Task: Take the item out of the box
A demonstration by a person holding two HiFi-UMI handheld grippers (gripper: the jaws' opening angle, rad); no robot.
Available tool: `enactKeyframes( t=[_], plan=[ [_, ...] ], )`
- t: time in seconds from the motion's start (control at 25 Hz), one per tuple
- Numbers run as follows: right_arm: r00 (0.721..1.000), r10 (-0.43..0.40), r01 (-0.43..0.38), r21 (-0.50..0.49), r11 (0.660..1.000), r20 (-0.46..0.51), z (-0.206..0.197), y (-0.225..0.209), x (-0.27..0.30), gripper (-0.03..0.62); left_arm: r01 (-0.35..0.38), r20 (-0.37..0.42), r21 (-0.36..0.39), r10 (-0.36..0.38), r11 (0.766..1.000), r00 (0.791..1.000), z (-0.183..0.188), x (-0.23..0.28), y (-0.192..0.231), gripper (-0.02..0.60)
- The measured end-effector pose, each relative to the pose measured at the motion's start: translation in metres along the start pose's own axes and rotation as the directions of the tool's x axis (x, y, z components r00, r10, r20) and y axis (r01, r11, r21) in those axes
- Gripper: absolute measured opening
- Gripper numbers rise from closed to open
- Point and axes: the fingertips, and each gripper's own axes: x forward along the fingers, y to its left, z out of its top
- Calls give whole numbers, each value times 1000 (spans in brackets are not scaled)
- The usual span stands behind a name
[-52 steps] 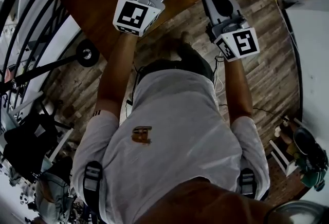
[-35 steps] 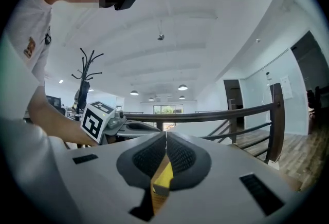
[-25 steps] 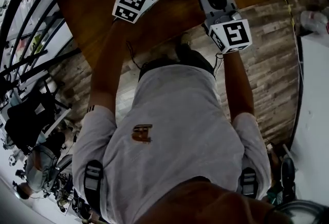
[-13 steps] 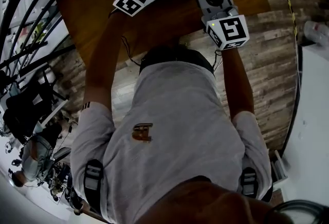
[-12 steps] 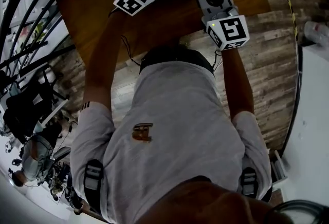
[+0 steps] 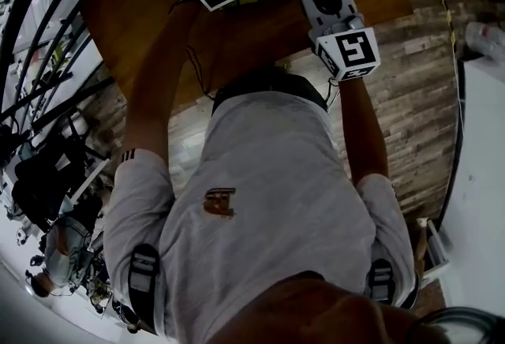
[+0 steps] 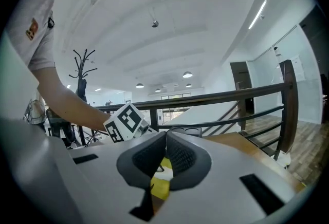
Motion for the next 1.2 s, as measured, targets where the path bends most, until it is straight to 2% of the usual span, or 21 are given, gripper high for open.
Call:
enactKeyframes(
  t=[0.16, 0.4, 0.76, 1.08, 1.2],
  plan=[
    [1000, -21, 21, 2, 1000, 1, 1, -1, 0, 32, 42, -65, 9, -41, 999, 997, -16, 16, 1, 210],
    [998, -47, 48, 16, 999, -37, -12, -12, -8, 32, 81, -111, 4, -80, 997, 991, -24, 36, 2, 227],
    [996, -78, 79, 35, 996, -30, -21, -29, -11, 32, 136, -196, -8, -135, 991, 971, -39, 63, -1, 239],
    [994, -96, 98, 38, 994, -58, -32, -42, -23, 32, 150, -207, -27, -152, 988, 966, -41, 77, -1, 238],
    [994, -97, 99, 40, 994, -47, -31, -39, -25, 32, 147, -206, -24, -149, 989, 967, -40, 75, -3, 216]
  ],
)
